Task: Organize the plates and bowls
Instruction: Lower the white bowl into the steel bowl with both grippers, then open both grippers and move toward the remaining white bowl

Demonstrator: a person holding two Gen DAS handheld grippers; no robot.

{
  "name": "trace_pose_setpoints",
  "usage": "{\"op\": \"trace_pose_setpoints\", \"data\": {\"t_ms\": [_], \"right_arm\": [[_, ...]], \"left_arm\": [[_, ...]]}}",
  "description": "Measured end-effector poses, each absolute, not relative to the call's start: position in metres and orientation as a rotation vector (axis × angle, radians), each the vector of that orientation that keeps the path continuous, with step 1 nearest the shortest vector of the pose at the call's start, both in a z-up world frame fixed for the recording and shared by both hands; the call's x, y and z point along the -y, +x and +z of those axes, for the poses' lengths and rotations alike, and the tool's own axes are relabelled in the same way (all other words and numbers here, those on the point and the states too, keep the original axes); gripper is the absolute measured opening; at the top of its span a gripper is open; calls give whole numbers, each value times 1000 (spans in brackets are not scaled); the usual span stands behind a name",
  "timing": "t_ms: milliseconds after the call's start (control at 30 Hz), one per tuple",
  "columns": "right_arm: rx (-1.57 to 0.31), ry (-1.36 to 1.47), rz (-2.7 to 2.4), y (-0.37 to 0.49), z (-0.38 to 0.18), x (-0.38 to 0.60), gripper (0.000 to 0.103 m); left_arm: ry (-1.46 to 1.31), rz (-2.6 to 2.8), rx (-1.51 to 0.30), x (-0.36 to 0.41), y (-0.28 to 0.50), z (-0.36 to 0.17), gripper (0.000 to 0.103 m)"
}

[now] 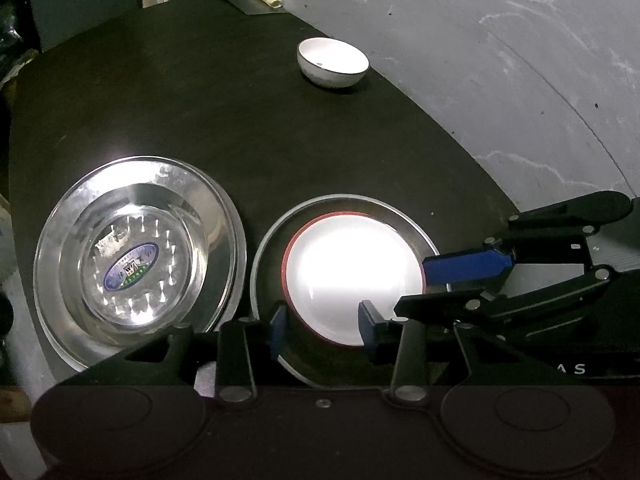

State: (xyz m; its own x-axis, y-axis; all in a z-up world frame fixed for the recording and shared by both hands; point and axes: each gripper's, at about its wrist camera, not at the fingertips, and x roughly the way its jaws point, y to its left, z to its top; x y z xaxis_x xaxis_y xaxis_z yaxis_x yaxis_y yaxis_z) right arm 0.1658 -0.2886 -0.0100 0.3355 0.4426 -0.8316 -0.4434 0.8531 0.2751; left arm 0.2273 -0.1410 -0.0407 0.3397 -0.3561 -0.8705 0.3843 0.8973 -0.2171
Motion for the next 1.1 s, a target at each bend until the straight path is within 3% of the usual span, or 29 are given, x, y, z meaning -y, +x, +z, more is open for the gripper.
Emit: {"op": "trace_pose_setpoints", "data": {"t_ms": [400,533,633,733,800,867,967,1100], "right_arm": [[-1059,-11,555,161,-4,287,36],[-1016,12,534,154,4,291,40],[-979,37,495,148,11,296,46],[-940,77,424,141,16,304,56],[-918,107,375,136,19,309,72],[-894,126,317,132,20,311,88],[-871,163,248,126,21,313,101],[-872,201,166,120,16,310,103]], "left_arm": [[51,-489,-1102,139,225,-34,47],[44,-501,-1072,134,222,-26,55],[46,-493,-1047,128,220,-18,69],[22,-501,-1026,119,218,-12,72],[25,-496,-1006,113,217,-8,77],[25,-478,-978,109,216,-5,92],[8,-441,-928,100,217,-2,100],[-9,-376,-864,93,221,0,102]]}}
